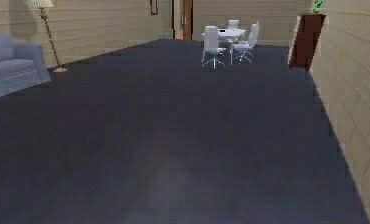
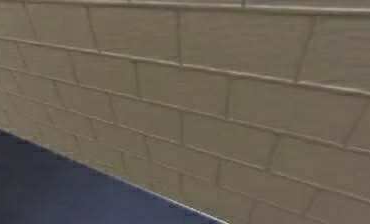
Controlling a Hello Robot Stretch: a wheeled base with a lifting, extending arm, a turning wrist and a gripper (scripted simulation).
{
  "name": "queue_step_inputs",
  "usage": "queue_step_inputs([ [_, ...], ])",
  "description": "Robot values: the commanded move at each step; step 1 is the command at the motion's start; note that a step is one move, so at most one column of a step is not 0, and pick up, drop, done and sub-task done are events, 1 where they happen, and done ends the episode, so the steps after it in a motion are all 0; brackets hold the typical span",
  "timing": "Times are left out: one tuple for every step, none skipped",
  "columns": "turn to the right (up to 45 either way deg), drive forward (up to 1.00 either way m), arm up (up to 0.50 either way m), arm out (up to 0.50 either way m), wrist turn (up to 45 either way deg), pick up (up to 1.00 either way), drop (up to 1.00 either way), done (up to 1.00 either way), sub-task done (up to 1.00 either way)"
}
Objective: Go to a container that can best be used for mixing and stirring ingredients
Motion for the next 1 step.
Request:
queue_step_inputs([
  [-3.0, 0.0, 0.0, 0.0, 0.0, 0.0, 0.0, 0.0, 0.0],
])
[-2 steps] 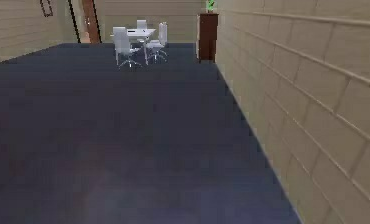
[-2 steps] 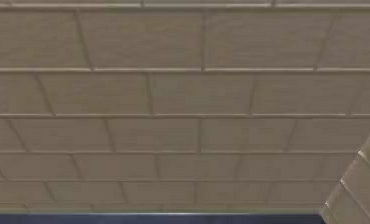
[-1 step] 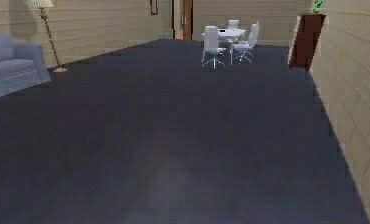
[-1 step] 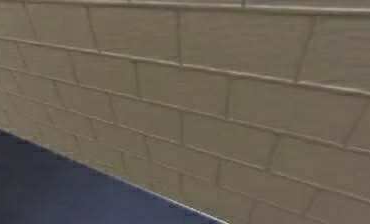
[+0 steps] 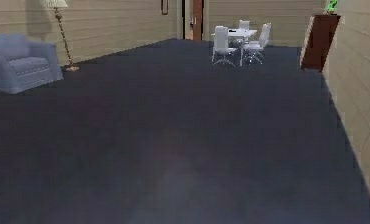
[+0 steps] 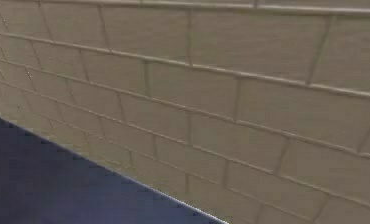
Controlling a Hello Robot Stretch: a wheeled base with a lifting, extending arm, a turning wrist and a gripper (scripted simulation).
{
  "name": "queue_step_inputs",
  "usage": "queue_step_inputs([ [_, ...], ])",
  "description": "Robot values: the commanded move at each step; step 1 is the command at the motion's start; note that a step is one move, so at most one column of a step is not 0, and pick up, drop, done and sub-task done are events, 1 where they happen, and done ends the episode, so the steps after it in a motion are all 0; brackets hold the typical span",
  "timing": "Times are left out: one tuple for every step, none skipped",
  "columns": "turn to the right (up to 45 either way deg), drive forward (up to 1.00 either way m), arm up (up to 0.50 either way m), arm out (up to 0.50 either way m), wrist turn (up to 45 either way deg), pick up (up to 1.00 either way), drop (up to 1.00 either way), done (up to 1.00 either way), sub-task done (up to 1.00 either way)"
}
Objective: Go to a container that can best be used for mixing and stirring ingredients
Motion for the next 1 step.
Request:
queue_step_inputs([
  [0.0, 1.0, 0.0, 0.0, 0.0, 0.0, 0.0, 0.0, 0.0],
])
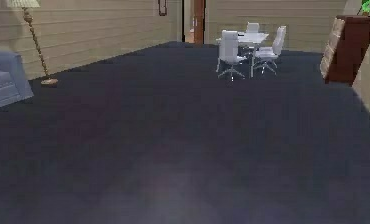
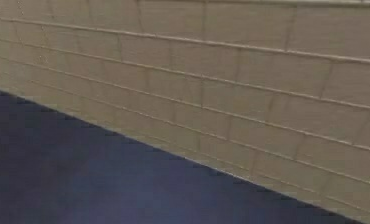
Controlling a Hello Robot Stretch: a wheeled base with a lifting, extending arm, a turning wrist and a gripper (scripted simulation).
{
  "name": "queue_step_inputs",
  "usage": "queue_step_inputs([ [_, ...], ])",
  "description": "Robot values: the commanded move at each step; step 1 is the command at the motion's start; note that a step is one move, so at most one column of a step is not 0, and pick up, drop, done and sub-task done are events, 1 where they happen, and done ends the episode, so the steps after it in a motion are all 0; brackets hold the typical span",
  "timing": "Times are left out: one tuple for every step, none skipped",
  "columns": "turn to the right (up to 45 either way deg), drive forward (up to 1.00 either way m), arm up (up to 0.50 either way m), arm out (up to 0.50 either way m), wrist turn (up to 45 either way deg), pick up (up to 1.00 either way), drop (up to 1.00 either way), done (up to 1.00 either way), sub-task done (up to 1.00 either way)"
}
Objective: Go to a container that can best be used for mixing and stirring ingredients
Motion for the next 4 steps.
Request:
queue_step_inputs([
  [0.0, 1.0, 0.0, 0.0, 0.0, 0.0, 0.0, 0.0, 0.0],
  [0.0, 1.0, 0.0, 0.0, 0.0, 0.0, 0.0, 0.0, 0.0],
  [0.0, 1.0, 0.0, 0.0, 0.0, 0.0, 0.0, 0.0, 0.0],
  [0.0, 1.0, 0.0, 0.0, 0.0, 0.0, 0.0, 0.0, 0.0],
])
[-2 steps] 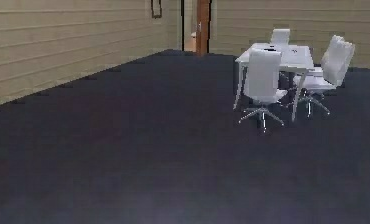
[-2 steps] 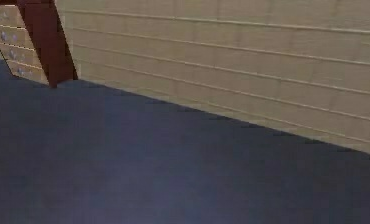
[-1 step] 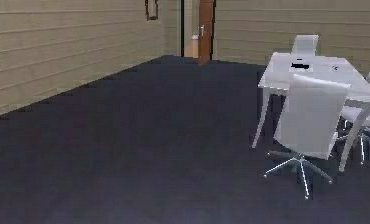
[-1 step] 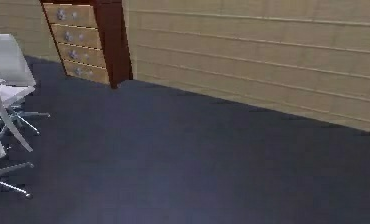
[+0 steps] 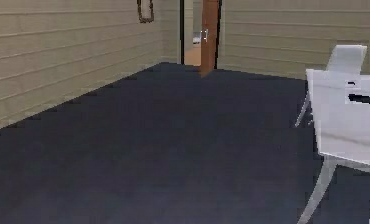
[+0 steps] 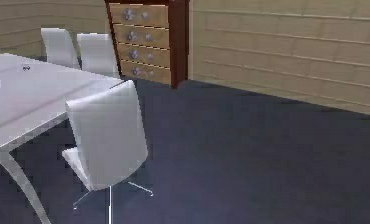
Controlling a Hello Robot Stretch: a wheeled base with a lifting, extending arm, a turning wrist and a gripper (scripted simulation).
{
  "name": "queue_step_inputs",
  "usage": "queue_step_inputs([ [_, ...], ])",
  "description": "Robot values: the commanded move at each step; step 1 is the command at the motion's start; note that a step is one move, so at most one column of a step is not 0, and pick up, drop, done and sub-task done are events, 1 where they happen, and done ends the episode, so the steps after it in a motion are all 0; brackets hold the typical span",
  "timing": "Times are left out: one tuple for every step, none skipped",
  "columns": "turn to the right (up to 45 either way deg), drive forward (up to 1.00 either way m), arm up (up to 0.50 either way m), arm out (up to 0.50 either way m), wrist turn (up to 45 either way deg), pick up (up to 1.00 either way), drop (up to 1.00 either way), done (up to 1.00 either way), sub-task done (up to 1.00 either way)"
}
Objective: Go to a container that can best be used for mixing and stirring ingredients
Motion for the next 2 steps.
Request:
queue_step_inputs([
  [0.0, 1.0, 0.0, 0.0, 0.0, 0.0, 0.0, 0.0, 0.0],
  [-3.0, 0.0, 0.0, 0.0, 0.0, 0.0, 0.0, 0.0, 0.0],
])
